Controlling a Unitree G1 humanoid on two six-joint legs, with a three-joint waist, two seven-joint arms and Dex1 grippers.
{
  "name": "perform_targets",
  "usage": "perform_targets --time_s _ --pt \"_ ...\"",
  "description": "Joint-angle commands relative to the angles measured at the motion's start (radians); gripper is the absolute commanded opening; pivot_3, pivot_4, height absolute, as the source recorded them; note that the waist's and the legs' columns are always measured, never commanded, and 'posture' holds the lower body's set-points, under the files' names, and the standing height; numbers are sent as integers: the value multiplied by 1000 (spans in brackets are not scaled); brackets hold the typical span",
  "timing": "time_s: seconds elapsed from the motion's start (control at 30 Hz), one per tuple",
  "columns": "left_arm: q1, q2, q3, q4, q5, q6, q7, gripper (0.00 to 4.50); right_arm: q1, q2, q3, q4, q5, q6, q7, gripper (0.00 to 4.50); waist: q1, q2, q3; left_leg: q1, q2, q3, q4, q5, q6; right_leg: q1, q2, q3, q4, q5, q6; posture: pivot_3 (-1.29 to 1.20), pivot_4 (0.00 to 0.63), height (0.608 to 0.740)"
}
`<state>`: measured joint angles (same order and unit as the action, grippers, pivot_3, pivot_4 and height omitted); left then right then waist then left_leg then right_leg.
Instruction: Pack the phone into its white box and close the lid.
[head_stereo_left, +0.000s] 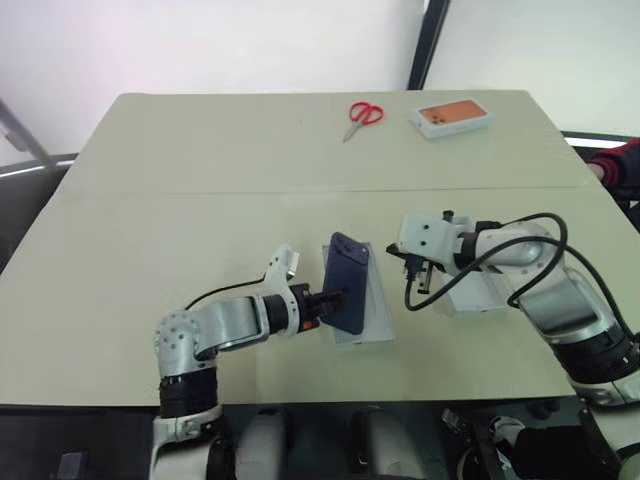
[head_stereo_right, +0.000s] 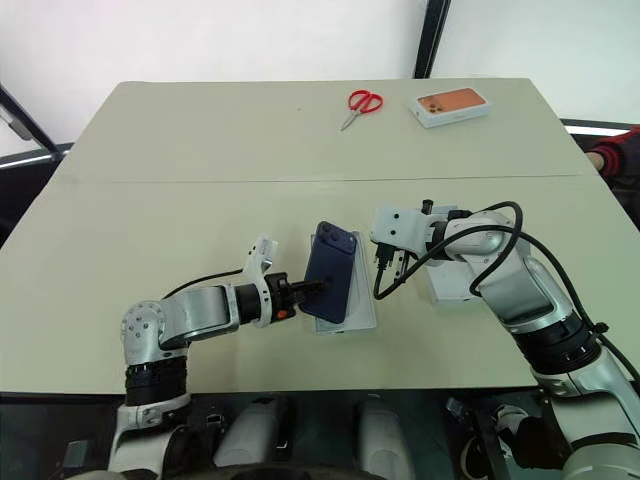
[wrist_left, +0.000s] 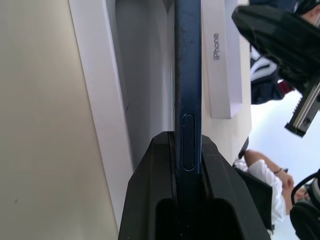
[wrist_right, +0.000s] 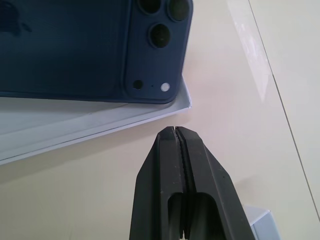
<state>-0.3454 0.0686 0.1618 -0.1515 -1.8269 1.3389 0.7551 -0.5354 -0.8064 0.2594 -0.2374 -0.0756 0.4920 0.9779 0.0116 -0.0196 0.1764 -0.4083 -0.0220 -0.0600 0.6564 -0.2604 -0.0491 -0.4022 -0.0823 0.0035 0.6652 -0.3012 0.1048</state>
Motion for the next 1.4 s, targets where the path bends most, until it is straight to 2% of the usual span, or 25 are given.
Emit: perform_targets --time_s 0.03,0.23,0.3,0.33,0.47,0.67,0.83,0.97,1.07,1.1,1.17,1.3,1.33,1.4 --pt "1 63 -108 -42 -138 -122 35 20 -14 -1 -15 -7 -9 -20 -12 0 1 0 0 0 0 0 0 0 0 0 0 0 0 0 0 0 150 740" --pt "2 136 -197 -74 -145 -210 -26 20 -19 8 -7 -2 -12 -23 -18 0 0 0 0 0 -1 0 0 0 0 1 0 0 0 0 0 0 150 740" --pt "-2 155 -215 -83 -145 -225 -53 984 -20 10 -4 -2 -13 -24 -19 0 0 0 0 0 -1 0 0 0 0 1 0 0 0 0 0 0 150 740" --pt "-5 168 -223 -89 -145 -229 -68 1244 -21 12 -2 -1 -14 -25 -19 0 0 0 0 0 -1 0 0 0 0 1 0 -1 0 0 0 0 150 740" --pt "-9 262 -221 -129 -145 -221 -175 3188 -23 15 -2 1 -17 -24 -18 0 -3 0 0 0 -1 0 0 0 0 1 1 -1 0 0 0 0 150 740" --pt "-26 491 -227 -185 -145 -176 -352 3188 -25 22 -1 6 -20 -28 -16 0 -6 1 0 0 -1 0 0 0 0 1 2 -1 0 0 0 0 150 740" --pt "-9 624 -225 -239 -91 -171 -489 3188 -28 30 0 13 -24 -32 -19 0 -5 1 0 0 0 0 0 0 1 1 1 -1 -1 0 0 0 150 740" --pt "2 680 -185 -244 51 -194 -603 3188 -27 35 -3 14 -27 -32 -20 0 -7 1 0 0 0 0 -1 -2 3 1 1 -1 -1 0 -1 0 150 740" --pt "-1 723 -161 -276 398 -339 -762 3188 -26 33 -9 21 -31 -35 -26 0 -7 1 0 0 -1 0 -1 -2 4 1 2 -1 -1 0 -1 0 150 740" --pt "4 749 -179 -298 510 -384 -821 2967 -26 31 -11 23 -31 -37 -27 0 -7 1 0 0 -2 1 -1 -2 4 1 2 -1 -1 0 -1 0 150 740" --pt "21 773 -207 -320 643 -440 -905 2418 -25 30 -12 24 -33 -39 -27 0 -7 1 0 0 -2 1 -3 -2 4 1 2 -1 -2 0 -1 0 150 740" --pt "31 806 -298 -340 868 -519 -1071 336 -20 25 -18 24 -33 -42 -28 0 -7 2 1 1 -2 2 -5 -2 4 1 2 -1 -4 0 -1 0 150 740" --pt "29 809 -319 -342 907 -532 -1113 66 -19 25 -18 23 -32 -42 -28 0 -7 2 1 1 -1 2 -5 -2 4 0 2 -1 -4 0 -1 0 150 740" --pt "25 806 -345 -339 962 -543 -1175 66 -16 26 -18 20 -32 -42 -29 0 -7 2 1 1 0 1 -5 -2 5 0 2 -1 -4 0 -1 0 150 740"
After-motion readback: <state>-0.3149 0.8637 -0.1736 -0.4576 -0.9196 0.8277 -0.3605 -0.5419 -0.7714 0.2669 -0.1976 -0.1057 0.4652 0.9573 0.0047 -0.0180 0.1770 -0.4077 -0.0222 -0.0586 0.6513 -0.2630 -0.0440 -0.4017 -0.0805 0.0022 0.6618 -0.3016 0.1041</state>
